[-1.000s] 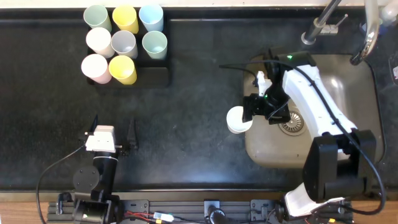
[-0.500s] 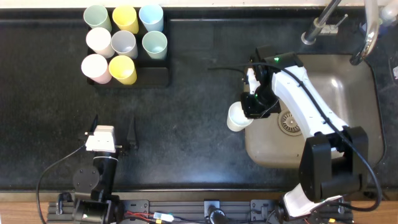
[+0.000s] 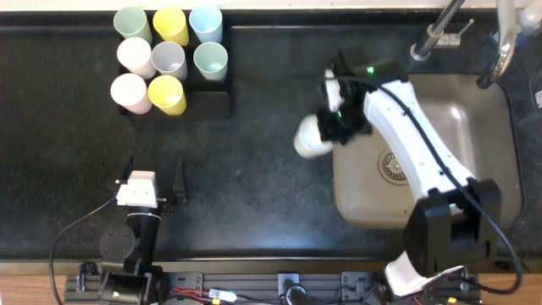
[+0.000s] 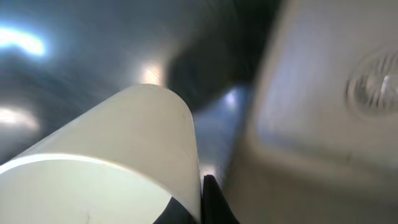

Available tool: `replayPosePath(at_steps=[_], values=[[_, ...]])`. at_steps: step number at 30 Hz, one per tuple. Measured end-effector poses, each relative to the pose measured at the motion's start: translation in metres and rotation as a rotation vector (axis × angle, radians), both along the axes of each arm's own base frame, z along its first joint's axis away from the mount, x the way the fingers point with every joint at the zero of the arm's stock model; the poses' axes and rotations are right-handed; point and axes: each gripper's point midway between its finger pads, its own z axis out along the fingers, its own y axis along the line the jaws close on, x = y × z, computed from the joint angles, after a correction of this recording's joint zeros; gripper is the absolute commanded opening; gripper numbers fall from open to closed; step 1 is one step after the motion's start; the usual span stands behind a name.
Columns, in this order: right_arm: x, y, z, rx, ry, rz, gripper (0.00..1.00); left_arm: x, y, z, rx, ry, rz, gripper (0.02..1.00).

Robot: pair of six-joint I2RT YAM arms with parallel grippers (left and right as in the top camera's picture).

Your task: Store Cups

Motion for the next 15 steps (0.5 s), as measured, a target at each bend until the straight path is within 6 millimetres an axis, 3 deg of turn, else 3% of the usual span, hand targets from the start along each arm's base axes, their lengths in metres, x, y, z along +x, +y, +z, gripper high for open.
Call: replayPosePath(at_steps=[4,9,12,15], values=[[0.048,0.034,0.081,0.111,-0.257,0.032,0.040,0.000,0.000,0.000,0.000,0.000,0.000,1.000],[0.072,0.073,0.164,0.221,-0.469,0.087,0.042,0.000,0.000,0.000,0.000,0.000,0.000,1.000],[0.083,0.106,0.172,0.263,-0.498,0.140,0.042,0.000,0.000,0.000,0.000,0.000,0.000,1.000],[0.091,0.139,0.144,0.266,-0.445,0.186,0.042,0.000,0.000,0.000,0.000,0.000,0.000,1.000]])
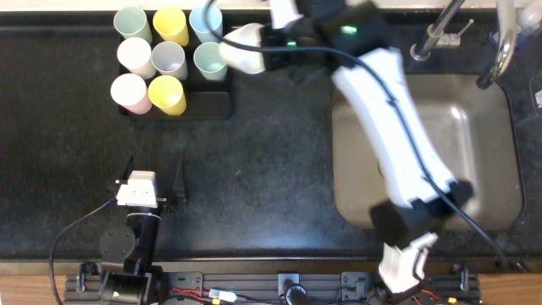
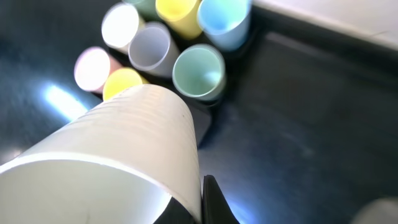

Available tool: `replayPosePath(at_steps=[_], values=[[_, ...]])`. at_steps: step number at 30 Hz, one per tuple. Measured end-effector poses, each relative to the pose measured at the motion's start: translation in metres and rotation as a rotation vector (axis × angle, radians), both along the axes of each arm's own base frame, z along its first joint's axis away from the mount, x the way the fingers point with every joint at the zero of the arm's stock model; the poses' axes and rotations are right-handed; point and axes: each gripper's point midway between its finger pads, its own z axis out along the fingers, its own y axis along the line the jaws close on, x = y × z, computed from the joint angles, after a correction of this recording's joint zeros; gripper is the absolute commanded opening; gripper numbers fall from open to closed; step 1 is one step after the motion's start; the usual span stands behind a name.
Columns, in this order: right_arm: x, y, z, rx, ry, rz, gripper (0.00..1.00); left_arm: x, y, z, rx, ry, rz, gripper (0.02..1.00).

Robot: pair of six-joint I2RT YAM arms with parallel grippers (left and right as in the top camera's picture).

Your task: Store Cups

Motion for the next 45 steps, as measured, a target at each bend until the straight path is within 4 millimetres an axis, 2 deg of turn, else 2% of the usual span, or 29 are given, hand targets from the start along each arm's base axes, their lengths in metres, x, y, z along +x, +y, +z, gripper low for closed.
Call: replayPosePath(at_steps=[5,7,9,14,23,32,45], values=[[-0.006,0.039,-0.072,-0.070,0.142,0.048,0.042,0.000,0.000,0.000,0.000,0.000,0.000,1.000],[-0.010,0.050,-0.091,-0.095,0.169,0.058,0.045,0.000,0.000,0.000,0.000,0.000,0.000,0.998],[-0.013,0.058,-0.100,-0.106,0.177,0.064,0.042,0.000,0.000,0.000,0.000,0.000,0.000,1.000],[-0.016,0.067,-0.106,-0.113,0.181,0.055,0.045,0.000,0.000,0.000,0.000,0.000,0.000,1.000],[-0.009,0.060,-0.117,-0.155,0.185,-0.010,0.045,0.000,0.000,0.000,0.000,0.000,0.000,1.000],[-0.008,0.062,-0.138,-0.209,0.193,-0.031,0.045,0.000,0.000,0.000,0.000,0.000,0.000,1.000],[-0.006,0.069,-0.147,-0.224,0.176,-0.039,0.042,0.000,0.000,0.000,0.000,0.000,0.000,0.998]])
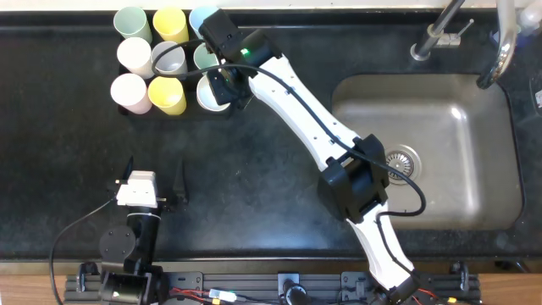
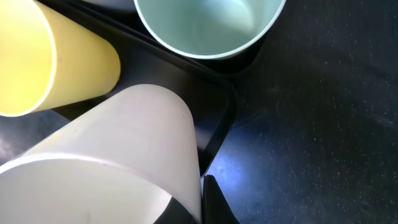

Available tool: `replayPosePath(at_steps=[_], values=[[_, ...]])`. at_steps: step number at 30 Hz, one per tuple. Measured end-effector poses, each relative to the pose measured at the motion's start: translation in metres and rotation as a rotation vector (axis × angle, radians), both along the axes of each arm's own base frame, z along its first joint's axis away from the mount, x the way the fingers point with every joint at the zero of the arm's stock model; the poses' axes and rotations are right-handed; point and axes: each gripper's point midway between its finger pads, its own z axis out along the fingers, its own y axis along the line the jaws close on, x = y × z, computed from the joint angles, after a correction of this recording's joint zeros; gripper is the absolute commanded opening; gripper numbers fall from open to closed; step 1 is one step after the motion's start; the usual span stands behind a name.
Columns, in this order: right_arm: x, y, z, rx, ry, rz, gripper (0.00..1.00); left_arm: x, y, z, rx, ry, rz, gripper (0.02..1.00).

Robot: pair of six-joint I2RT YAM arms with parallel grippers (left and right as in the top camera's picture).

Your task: Store Cups

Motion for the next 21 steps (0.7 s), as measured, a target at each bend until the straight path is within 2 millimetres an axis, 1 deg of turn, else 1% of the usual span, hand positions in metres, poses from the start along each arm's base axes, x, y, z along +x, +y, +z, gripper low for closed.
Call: replayPosePath(at_steps=[6,9,16,21], values=[[0.000,0.001,-0.002,-0.005,0.001,0.001,0.042,0.000,0.000,0.000,0.000,0.000,0.000,1.000],[-0.001,0.003,-0.009,-0.013,0.006,0.002,0.045,0.000,0.000,0.000,0.000,0.000,0.000,1.000],[-0.004,0.006,-0.030,-0.039,0.038,0.002,0.042,0.000,0.000,0.000,0.000,0.000,0.000,0.998],[-0.004,0.006,-0.033,-0.044,0.042,-0.012,0.049,0.000,0.000,0.000,0.000,0.000,0.000,1.000]])
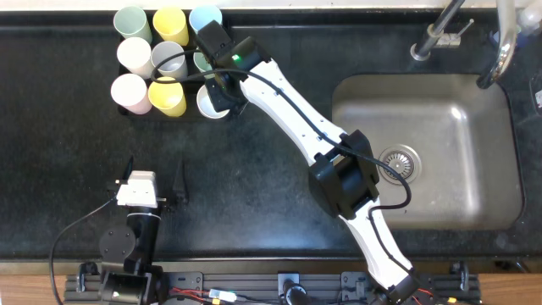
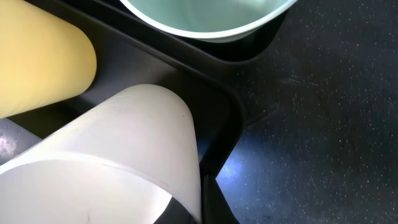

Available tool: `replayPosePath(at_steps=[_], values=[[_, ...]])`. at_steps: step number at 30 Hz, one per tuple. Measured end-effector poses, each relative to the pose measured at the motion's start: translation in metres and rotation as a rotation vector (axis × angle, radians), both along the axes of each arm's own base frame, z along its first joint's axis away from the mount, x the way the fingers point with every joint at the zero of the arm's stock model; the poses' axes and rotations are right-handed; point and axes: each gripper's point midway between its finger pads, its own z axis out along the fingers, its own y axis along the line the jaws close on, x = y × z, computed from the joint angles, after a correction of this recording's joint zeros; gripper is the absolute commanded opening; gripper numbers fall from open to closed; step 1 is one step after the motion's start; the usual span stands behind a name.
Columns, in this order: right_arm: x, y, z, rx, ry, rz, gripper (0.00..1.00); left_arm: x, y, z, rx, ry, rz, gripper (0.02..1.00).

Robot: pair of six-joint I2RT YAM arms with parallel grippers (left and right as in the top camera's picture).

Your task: Store Cups

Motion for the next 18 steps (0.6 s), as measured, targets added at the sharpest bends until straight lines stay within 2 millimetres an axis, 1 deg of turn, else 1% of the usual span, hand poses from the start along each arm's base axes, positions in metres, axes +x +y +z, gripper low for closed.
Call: replayPosePath(at_steps=[5,6,7,9,13,18], values=[[0.0009,0.0009,0.0004,0.004,-0.004,-0.003,0.117,0.0000,0.0001,0.0000,0.000,0.000,0.000,1.000],[0.0013,0.0012,0.0006,0.005,-0.005,-0.003,0.150,0.0000,0.0000,0.0000,0.000,0.000,0.000,1.000],[0.0020,0.0018,0.0009,0.009,-0.007,-0.007,0.218,0.0000,0.0000,0.0000,0.000,0.000,0.000,1.000],[0.0029,0.0025,0.0013,0.012,-0.010,-0.010,0.288,0.0000,0.0001,0.0000,0.000,0.000,0.000,1.000],[0.0037,0.0031,0.0016,0.016,-0.013,-0.014,0.347,0.0000,0.0000,0.0000,0.000,0.000,0.000,1.000],[0.0050,0.0036,0.0020,0.022,-0.013,-0.029,0.509,0.0000,0.0000,0.0000,0.000,0.000,0.000,1.000]])
